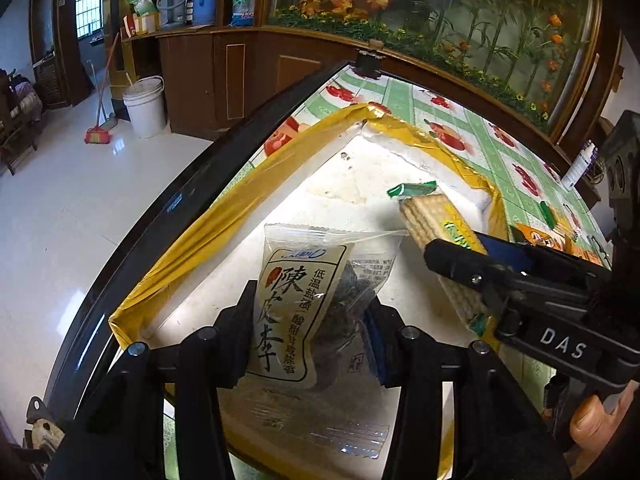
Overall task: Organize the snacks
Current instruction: 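Carry both packs to the yellow tray and release them inside, then grasp a silver foil bag with left tool while right tool grasps another, then carry both silver foil bags to the yellow tray and release them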
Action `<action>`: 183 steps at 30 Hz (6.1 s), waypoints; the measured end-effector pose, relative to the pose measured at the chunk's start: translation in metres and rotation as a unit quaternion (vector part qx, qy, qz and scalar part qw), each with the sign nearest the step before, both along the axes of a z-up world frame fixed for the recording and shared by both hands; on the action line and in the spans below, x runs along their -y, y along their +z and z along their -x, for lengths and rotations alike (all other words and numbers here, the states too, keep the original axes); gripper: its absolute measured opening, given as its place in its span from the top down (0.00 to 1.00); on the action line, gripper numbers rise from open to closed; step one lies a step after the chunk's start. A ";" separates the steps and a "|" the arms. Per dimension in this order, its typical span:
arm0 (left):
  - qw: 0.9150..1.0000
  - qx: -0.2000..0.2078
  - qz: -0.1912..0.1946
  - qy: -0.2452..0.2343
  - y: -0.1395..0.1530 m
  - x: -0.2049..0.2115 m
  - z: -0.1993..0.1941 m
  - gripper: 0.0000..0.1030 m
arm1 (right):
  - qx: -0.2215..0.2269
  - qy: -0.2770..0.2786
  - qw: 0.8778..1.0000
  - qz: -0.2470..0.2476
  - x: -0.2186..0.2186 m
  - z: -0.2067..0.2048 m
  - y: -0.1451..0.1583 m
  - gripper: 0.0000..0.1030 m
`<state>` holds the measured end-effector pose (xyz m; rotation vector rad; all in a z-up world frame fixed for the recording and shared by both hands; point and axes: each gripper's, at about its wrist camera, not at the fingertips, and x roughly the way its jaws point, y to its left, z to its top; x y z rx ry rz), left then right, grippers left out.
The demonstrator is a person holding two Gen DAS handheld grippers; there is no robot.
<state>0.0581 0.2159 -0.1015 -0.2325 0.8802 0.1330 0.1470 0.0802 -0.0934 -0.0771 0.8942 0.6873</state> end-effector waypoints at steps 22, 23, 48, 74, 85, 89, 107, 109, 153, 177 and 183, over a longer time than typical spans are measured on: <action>0.997 0.049 -0.052 -0.030 0.046 0.047 0.015 0.20 | 0.078 -0.106 0.990 -0.051 0.136 0.047 0.055 0.18; 0.997 0.052 -0.052 -0.038 0.048 0.054 0.014 0.20 | 0.079 -0.122 0.988 -0.054 0.151 0.051 0.056 0.18; 0.984 0.004 -0.008 -0.178 0.028 0.207 -0.014 0.20 | 0.055 -0.190 0.980 -0.031 0.296 0.076 0.019 0.15; 0.990 -0.046 -0.014 -0.134 -0.011 0.228 -0.080 0.20 | 0.042 -0.125 0.991 -0.006 0.282 0.007 -0.004 0.16; 0.987 -0.034 -0.028 -0.154 -0.015 0.218 -0.078 0.22 | 0.046 -0.126 0.991 0.014 0.279 0.000 -0.008 0.30; 0.987 -0.022 -0.020 -0.160 -0.013 0.212 -0.075 0.48 | 0.046 -0.127 0.991 0.011 0.280 -0.001 -0.009 0.32; 0.978 -0.027 -0.009 -0.207 -0.011 0.209 -0.064 0.68 | 0.059 -0.133 0.989 0.030 0.281 0.008 -0.003 0.20; 0.978 -0.027 -0.015 -0.204 -0.011 0.210 -0.064 0.65 | 0.052 -0.132 0.990 0.027 0.284 0.004 -0.005 0.21; 0.974 0.073 0.019 -0.213 0.050 0.168 0.015 0.80 | 0.068 -0.124 0.987 -0.070 0.266 0.079 0.047 0.42; 0.994 0.091 -0.021 -0.058 0.058 0.040 0.039 0.80 | 0.065 -0.015 0.993 -0.101 0.124 0.064 0.065 0.42; 0.996 0.080 -0.018 -0.046 0.049 0.027 0.031 0.80 | 0.065 0.009 0.993 -0.100 0.074 0.046 0.063 0.42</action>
